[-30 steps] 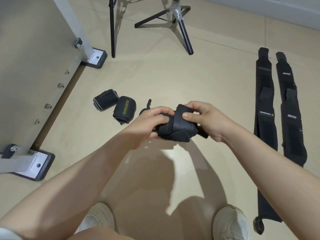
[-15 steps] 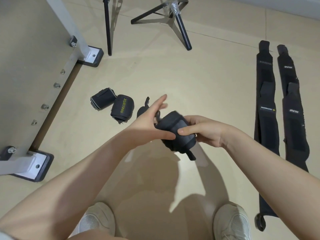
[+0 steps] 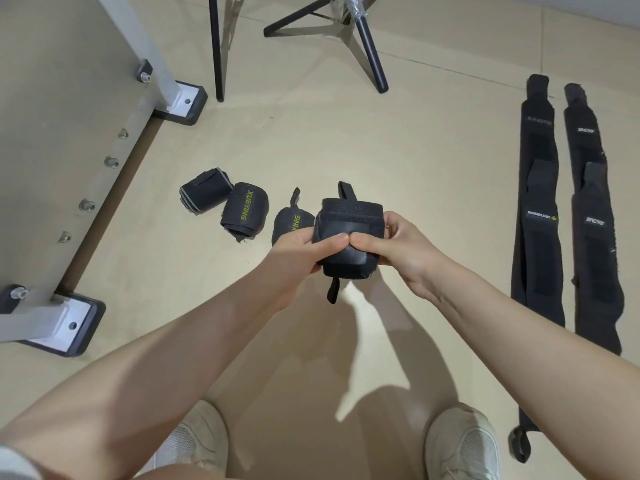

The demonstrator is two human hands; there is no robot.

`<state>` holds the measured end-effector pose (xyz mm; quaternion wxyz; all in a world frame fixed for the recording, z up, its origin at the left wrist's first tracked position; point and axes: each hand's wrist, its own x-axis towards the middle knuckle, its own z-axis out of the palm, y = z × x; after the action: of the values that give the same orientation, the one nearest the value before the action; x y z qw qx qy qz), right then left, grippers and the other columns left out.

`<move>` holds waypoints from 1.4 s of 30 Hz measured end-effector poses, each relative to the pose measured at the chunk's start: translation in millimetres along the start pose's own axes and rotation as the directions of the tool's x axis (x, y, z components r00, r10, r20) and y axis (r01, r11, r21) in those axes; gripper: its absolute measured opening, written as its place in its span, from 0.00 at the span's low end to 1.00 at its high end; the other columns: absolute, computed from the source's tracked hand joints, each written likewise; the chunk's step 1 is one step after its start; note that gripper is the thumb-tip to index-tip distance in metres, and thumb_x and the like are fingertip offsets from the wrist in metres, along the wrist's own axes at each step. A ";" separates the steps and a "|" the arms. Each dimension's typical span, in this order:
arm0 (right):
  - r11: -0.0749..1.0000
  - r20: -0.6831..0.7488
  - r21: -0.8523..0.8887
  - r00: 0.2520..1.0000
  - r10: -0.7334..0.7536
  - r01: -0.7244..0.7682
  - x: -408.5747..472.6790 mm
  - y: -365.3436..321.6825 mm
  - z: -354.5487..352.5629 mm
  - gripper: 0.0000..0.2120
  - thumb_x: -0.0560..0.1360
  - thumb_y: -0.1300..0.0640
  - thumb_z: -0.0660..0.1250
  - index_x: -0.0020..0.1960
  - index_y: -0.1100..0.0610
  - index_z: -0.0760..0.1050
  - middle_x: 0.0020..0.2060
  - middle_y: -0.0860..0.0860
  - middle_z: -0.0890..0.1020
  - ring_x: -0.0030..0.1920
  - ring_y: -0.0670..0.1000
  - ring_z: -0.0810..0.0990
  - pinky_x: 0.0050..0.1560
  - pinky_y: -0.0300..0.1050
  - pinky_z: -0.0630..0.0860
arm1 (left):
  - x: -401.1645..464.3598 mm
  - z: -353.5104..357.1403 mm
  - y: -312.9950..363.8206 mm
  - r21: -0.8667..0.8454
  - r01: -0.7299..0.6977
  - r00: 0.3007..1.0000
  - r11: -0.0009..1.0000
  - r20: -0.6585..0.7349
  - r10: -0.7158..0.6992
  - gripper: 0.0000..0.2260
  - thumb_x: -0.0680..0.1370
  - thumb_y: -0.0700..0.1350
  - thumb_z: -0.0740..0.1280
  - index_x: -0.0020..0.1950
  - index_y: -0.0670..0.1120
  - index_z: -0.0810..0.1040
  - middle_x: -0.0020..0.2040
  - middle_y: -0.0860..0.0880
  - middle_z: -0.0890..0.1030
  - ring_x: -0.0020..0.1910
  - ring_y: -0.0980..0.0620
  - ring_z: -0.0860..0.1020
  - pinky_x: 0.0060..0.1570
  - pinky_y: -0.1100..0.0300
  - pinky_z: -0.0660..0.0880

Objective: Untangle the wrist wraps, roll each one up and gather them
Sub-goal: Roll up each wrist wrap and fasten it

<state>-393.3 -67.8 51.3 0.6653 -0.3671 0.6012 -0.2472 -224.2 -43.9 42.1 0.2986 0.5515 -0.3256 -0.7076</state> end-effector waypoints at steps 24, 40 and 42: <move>0.940 -0.039 0.281 0.977 0.211 -0.191 28.6 27.9 0.4 0.18 0.82 0.46 0.53 0.50 0.57 0.77 0.39 0.51 0.84 0.39 0.50 0.82 0.41 0.44 0.78 | 31.4 1.0 1.2 0.140 0.013 0.988 0.990 -0.154 0.009 0.25 0.72 0.47 0.72 0.67 0.45 0.69 0.56 0.47 0.80 0.55 0.49 0.79 0.58 0.49 0.76; 0.984 -0.341 -0.141 0.938 0.057 -0.111 109.8 62.0 52.1 0.24 0.70 0.51 0.72 0.57 0.61 0.66 0.48 0.51 0.76 0.45 0.49 0.78 0.36 0.40 0.74 | 61.7 -65.8 -64.7 0.975 -0.023 0.969 0.220 -0.033 0.246 0.26 0.80 0.40 0.57 0.77 0.47 0.54 0.78 0.49 0.46 0.76 0.45 0.48 0.70 0.56 0.55; 0.910 -0.366 -0.401 0.929 -0.051 -0.108 111.6 66.3 54.0 0.22 0.71 0.48 0.71 0.56 0.59 0.67 0.53 0.52 0.74 0.54 0.53 0.74 0.47 0.46 0.74 | 64.4 -72.2 -64.6 0.972 -0.039 0.970 0.231 -0.019 0.242 0.25 0.81 0.41 0.57 0.77 0.48 0.55 0.78 0.50 0.46 0.76 0.45 0.48 0.69 0.56 0.57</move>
<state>-330.5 -103.1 -69.4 0.4513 -0.4380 0.7590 -0.1684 -171.7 -64.3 -59.6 -0.0148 0.6428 -0.7130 -0.2797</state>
